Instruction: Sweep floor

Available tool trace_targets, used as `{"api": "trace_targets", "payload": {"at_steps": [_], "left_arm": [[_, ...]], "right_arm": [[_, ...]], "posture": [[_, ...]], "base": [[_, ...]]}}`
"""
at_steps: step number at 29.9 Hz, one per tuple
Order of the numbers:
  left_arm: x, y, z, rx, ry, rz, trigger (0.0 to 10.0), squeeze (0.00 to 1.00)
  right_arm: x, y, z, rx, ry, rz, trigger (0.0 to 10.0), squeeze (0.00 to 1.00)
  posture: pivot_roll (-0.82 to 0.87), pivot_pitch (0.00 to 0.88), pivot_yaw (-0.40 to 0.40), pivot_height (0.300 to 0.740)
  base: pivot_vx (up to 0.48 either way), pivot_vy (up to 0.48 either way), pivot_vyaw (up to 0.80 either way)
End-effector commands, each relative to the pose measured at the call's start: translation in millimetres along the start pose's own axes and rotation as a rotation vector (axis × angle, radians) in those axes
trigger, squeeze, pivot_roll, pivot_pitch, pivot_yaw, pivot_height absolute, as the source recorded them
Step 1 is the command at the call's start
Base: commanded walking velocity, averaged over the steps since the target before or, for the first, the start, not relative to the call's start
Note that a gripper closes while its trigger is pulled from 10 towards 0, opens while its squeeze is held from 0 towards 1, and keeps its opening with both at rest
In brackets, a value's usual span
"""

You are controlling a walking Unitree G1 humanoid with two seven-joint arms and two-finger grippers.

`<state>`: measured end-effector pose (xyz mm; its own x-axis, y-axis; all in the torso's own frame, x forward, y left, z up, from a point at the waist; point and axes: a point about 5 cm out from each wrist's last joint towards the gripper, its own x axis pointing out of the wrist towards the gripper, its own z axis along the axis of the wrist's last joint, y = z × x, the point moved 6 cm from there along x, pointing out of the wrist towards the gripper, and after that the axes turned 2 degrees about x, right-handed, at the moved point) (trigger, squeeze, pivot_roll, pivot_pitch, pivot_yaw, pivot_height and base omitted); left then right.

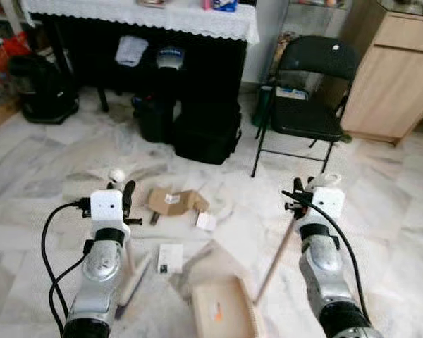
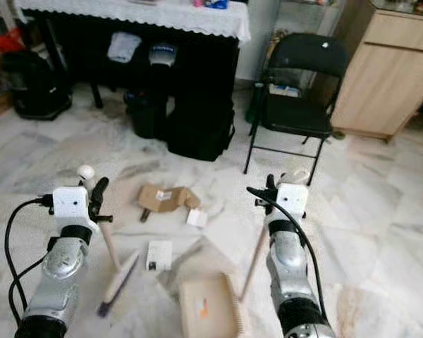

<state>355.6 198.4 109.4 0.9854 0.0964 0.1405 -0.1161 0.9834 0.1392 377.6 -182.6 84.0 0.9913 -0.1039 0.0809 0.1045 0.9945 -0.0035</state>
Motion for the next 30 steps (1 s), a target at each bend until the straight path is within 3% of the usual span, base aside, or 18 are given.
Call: {"api": "trace_targets", "payload": {"at_steps": [1, 8, 19, 30], "left_arm": [[3.1, 4.3, 12, 0.008, -0.043, 0.009, 10.0, 0.00], [3.1, 6.6, 11, 0.016, -0.041, 0.023, 10.0, 0.00], [2.9, 16.9, 10, 0.019, -0.038, 0.073, 10.0, 0.00], [3.9, 16.1, 12, 0.020, -0.044, 0.070, 10.0, 0.00]], "right_arm": [[6.0, 9.0, 17, 0.018, -0.063, 0.018, 10.0, 0.00], [5.5, 10.3, 17, 0.014, -0.065, 0.026, 10.0, 0.00], [5.3, 12.0, 18, 0.009, -0.071, 0.035, 10.0, 0.00], [5.9, 12.7, 18, 0.007, -0.068, 0.036, 10.0, 0.00]], "posture": [[0.12, 0.000, -0.056, 0.740], [0.12, 0.000, -0.056, 0.740], [0.12, 0.000, -0.058, 0.740], [0.12, 0.000, -0.057, 0.740]], "base": [[0.000, 0.000, 0.00], [0.109, 0.000, 0.00], [0.318, 0.000, 0.00], [0.328, 0.000, 0.00]]}}
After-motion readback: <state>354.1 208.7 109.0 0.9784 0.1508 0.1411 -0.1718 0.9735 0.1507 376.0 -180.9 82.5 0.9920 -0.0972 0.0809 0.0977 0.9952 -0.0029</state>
